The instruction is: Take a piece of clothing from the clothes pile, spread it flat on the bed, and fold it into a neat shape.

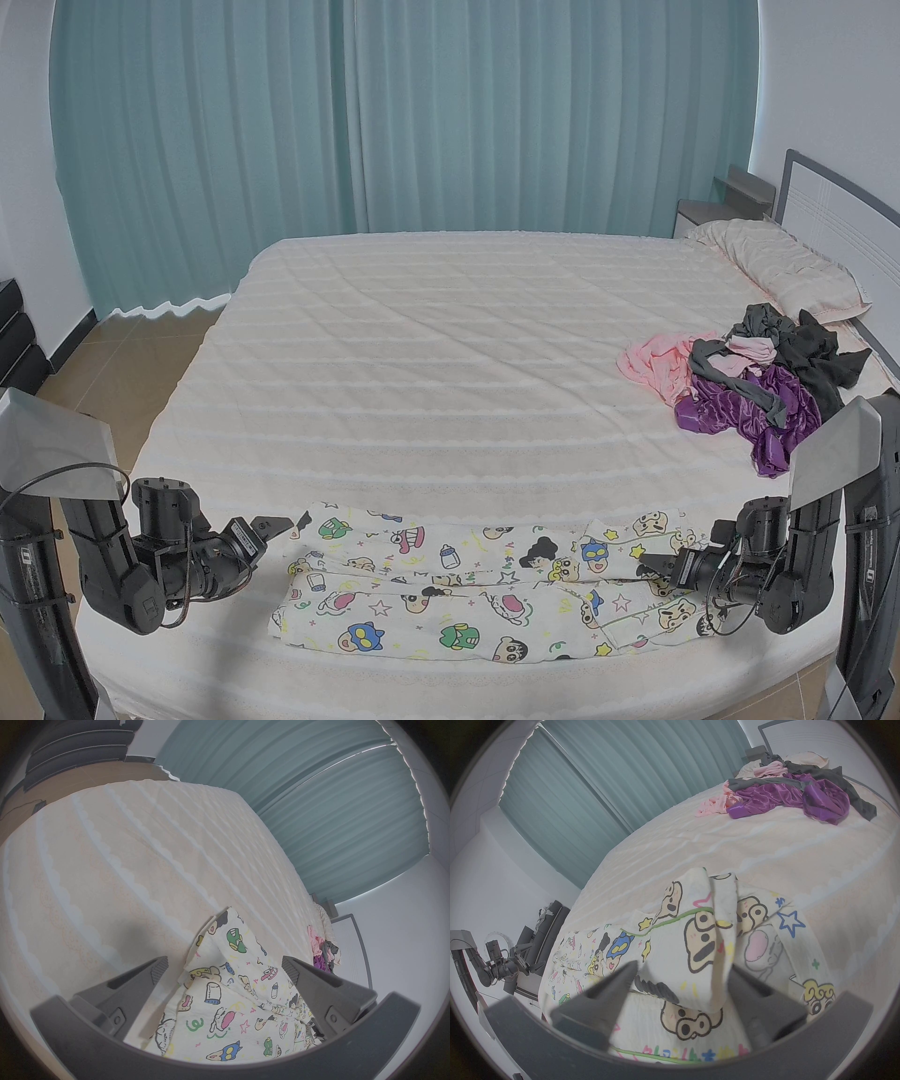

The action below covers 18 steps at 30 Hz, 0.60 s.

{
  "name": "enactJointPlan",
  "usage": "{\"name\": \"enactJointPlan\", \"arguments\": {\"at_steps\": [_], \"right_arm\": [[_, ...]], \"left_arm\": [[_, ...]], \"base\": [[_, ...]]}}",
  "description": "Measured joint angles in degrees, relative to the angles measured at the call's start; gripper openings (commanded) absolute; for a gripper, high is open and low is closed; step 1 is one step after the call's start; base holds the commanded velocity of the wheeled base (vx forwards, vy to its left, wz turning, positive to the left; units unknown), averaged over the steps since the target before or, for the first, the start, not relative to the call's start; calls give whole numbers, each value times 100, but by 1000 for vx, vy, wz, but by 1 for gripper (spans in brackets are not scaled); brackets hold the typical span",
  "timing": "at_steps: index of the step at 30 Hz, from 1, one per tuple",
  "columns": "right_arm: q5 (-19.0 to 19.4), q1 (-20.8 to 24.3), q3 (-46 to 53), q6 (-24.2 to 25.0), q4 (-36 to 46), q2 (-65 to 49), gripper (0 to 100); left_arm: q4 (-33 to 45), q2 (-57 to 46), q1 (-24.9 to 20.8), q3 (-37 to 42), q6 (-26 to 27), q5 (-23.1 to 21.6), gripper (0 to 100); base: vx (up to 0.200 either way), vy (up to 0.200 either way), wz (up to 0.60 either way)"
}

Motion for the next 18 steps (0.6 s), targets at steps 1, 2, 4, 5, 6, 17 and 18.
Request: {"name": "enactJointPlan", "arguments": {"at_steps": [1,2,4,5,6,17,18], "right_arm": [[-2,0,0,4,2,9,0],[0,-2,6,6,0,17,0],[0,-20,48,15,2,17,0],[5,-30,77,22,2,9,0],[5,-49,122,28,0,-9,0],[-2,-380,345,213,0,-174,0],[-9,-399,358,213,0,-182,0]], "left_arm": [[-44,2,-2,6,0,2,100],[-93,9,-5,13,0,5,100],[-202,30,-6,30,-2,24,100],[-256,45,-6,44,0,46,100],[-301,63,-9,52,0,66,100],[-418,163,-41,138,6,128,100],[-421,168,-41,138,6,128,100]], "base": [[0,0,0],[0,0,0],[0,0,0],[0,0,0],[0,0,0],[0,0,0],[0,0,0]]}}
